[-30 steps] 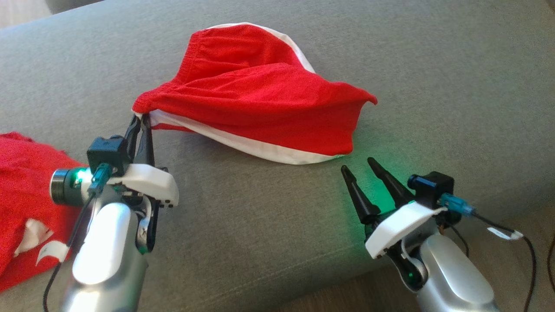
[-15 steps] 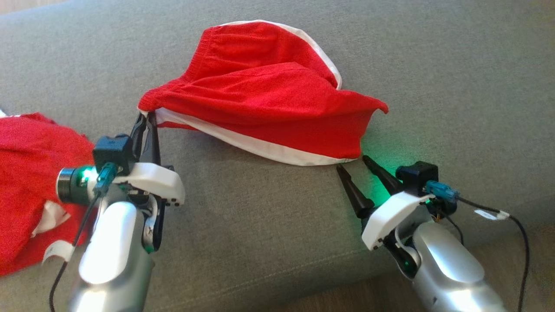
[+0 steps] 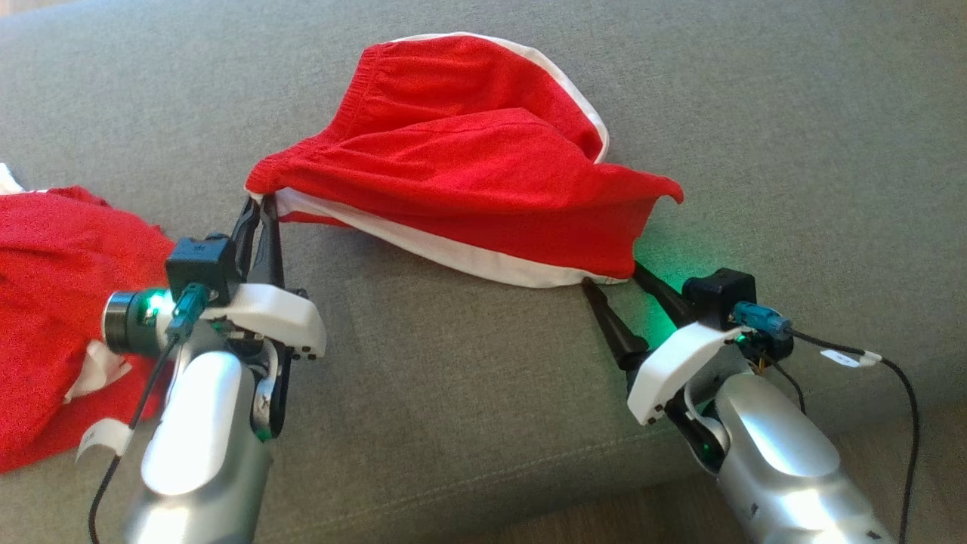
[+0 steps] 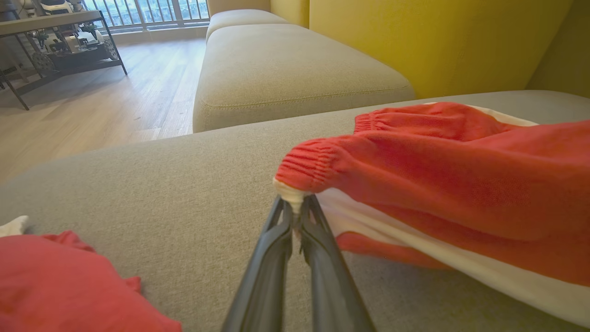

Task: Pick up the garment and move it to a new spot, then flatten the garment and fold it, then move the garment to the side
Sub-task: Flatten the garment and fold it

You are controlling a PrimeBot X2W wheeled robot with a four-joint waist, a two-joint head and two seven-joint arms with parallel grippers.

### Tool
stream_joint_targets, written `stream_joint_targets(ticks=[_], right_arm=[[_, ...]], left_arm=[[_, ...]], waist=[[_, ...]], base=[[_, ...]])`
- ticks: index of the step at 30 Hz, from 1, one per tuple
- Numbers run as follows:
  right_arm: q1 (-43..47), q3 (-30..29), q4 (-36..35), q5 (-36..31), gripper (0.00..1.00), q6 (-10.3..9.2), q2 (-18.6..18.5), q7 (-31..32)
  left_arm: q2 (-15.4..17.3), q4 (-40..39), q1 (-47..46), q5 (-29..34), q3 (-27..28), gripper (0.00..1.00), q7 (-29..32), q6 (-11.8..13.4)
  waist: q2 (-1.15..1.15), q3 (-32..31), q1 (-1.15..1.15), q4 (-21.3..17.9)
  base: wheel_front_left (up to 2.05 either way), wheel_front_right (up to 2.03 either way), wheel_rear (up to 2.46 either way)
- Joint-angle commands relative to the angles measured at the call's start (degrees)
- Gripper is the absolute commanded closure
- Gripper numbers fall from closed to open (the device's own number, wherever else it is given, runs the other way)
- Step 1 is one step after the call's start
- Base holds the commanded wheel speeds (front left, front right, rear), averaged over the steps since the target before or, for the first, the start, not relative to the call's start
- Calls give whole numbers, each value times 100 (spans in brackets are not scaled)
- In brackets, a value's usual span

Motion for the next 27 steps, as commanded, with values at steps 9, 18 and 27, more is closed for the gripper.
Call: stream_joint_targets(ticks=[9,18,27], right_arm=[[-49,271,63,-34,100,-2,31,-35],[160,279,-453,-17,100,-2,-186,-35],[294,-256,-2004,181,100,-2,-827,58]], left_arm=[[72,-136,-113,71,289,100,-31,-50],[59,-90,65,-88,302,100,-31,-319],[23,-529,236,-749,323,100,282,-880]], waist=[[0,-78,0,63],[0,-441,0,62],[0,-982,0,115]], base=[[0,0,0],[0,0,0],[0,0,0]])
